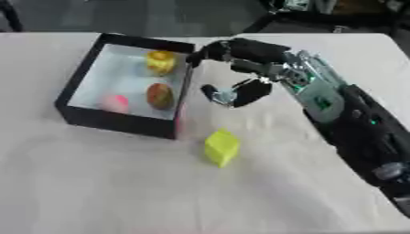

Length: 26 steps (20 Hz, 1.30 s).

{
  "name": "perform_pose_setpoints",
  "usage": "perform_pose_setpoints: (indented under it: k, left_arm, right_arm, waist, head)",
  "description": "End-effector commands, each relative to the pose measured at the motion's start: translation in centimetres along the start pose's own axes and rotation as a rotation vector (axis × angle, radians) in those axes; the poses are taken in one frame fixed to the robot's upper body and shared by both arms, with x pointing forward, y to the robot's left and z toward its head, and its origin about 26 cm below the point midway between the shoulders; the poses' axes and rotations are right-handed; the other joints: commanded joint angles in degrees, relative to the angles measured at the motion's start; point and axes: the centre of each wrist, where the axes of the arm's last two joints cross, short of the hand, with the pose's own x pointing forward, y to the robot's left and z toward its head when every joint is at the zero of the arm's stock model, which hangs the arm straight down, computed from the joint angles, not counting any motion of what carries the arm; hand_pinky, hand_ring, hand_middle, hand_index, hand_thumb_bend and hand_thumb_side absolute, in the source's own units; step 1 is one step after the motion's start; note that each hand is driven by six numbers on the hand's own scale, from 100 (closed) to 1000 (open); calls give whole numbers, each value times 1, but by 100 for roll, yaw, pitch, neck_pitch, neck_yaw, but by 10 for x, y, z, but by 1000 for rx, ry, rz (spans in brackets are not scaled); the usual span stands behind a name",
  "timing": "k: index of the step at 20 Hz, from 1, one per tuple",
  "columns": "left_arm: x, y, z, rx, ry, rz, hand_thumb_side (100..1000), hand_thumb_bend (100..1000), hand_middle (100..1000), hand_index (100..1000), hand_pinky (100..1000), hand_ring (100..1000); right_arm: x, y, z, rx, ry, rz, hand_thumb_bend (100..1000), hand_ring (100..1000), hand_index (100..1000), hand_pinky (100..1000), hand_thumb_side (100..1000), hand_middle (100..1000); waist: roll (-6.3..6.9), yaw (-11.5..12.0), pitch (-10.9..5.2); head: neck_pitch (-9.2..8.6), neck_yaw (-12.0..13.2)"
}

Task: Pick up objects on the table and place them in the box.

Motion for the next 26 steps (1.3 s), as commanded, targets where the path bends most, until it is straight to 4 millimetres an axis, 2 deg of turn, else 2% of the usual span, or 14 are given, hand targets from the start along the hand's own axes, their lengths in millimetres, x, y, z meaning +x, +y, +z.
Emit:
perform_pose_setpoints:
  k: [1,4,5,8,10,12,18,26]
  left_arm:
    - [3,5,-3,5,-14,-28,936,100,476,670,465,523]
    - [1,6,-3,7,-6,-32,937,100,476,670,464,523]
    - [1,6,-3,7,-4,-33,937,100,476,670,464,523]
    - [0,6,-3,6,1,-34,938,100,476,670,462,524]
    - [-1,5,-3,5,4,-34,939,100,476,670,462,524]
    - [-1,5,-3,1,6,-32,939,100,476,670,462,525]
    - [-1,4,-3,-5,5,-28,940,100,476,670,462,525]
    - [-1,2,-3,-11,5,-22,940,100,476,670,461,525]
  right_arm:
    - [18,-16,10,30,-49,33,100,920,955,849,719,817]
    - [29,-10,16,106,-103,46,100,952,972,875,637,866]
    - [32,-8,16,138,-118,60,100,968,985,889,585,899]
    - [37,-1,15,248,-151,136,100,997,1000,917,351,951]
    - [37,3,12,306,-161,199,100,1000,1000,921,282,958]
    - [34,9,10,336,-166,233,100,1000,1000,922,265,961]
    - [18,27,10,351,-148,252,100,1000,1000,927,333,964]
    - [-3,45,12,381,-96,245,100,1000,1000,929,366,957]
  waist:
    - [-71,-17,-137]
    - [-64,-34,-130]
    - [-61,-37,-129]
    - [-45,-38,-125]
    - [-35,-35,-123]
    - [-26,-26,-120]
    - [-25,2,-109]
    - [-11,26,-98]
  head:
    - [-10,25]
    - [-10,22]
    - [-10,19]
    - [-10,0]
    - [-10,-21]
    - [-10,-42]
    - [-10,-76]
    - [-10,-102]
